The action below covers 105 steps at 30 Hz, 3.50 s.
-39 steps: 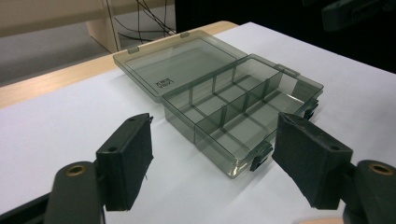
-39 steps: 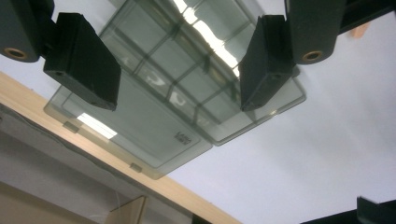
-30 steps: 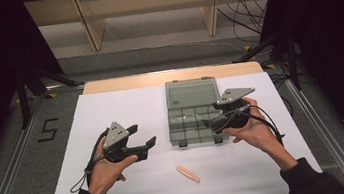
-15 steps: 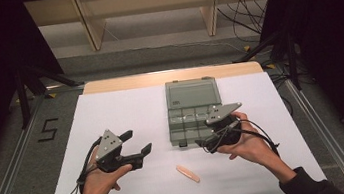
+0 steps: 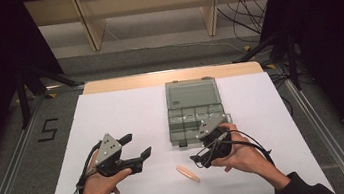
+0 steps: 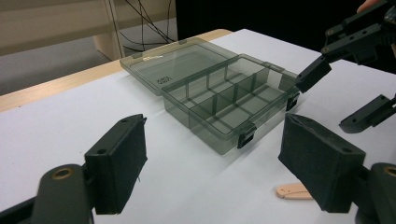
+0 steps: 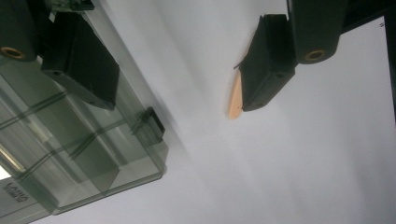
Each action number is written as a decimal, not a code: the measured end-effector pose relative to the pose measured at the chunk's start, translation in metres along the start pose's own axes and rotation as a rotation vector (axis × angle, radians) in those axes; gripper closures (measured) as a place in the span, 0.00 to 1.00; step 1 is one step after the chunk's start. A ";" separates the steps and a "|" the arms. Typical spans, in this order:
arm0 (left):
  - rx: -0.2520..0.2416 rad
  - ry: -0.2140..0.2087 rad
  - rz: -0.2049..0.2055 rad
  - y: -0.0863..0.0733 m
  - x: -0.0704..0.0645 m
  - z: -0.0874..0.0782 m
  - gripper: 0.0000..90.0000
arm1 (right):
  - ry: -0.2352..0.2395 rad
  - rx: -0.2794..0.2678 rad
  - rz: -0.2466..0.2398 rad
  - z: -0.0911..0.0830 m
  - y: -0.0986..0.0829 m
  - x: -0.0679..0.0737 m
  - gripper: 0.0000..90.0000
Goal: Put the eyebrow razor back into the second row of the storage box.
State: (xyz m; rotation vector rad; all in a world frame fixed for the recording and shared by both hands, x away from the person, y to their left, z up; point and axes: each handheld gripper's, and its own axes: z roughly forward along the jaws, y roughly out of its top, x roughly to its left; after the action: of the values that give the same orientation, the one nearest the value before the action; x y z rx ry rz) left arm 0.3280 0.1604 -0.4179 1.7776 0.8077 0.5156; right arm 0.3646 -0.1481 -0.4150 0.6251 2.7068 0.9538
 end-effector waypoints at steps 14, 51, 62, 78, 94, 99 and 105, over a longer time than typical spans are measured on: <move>-0.010 -0.003 0.013 -0.003 -0.003 -0.002 0.23 | 0.072 0.143 -0.059 0.026 0.002 0.019 0.35; -0.010 -0.006 0.018 -0.004 -0.005 0.000 0.23 | 0.128 0.359 -0.116 0.068 0.012 0.035 0.77; -0.015 -0.005 0.017 -0.004 -0.004 0.000 0.23 | 0.131 0.358 -0.110 0.068 0.012 0.033 0.82; -0.016 -0.004 0.018 -0.004 -0.004 0.000 0.24 | 0.130 0.252 -0.123 0.032 0.024 0.015 0.82; -0.012 -0.002 0.021 -0.004 -0.004 0.001 0.24 | 0.070 0.169 -0.120 -0.002 0.033 -0.018 0.82; -0.014 -0.002 0.021 -0.004 -0.004 0.001 0.24 | 0.049 0.159 -0.106 -0.006 0.033 -0.029 0.82; -0.013 -0.003 0.021 -0.004 -0.004 0.002 0.24 | 0.023 0.153 -0.092 -0.009 0.033 -0.040 0.82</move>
State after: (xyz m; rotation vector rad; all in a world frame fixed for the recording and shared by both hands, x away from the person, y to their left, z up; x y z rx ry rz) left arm 0.3251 0.1572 -0.4220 1.7760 0.7832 0.5306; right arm 0.4078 -0.1478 -0.3852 0.5143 2.8212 0.7415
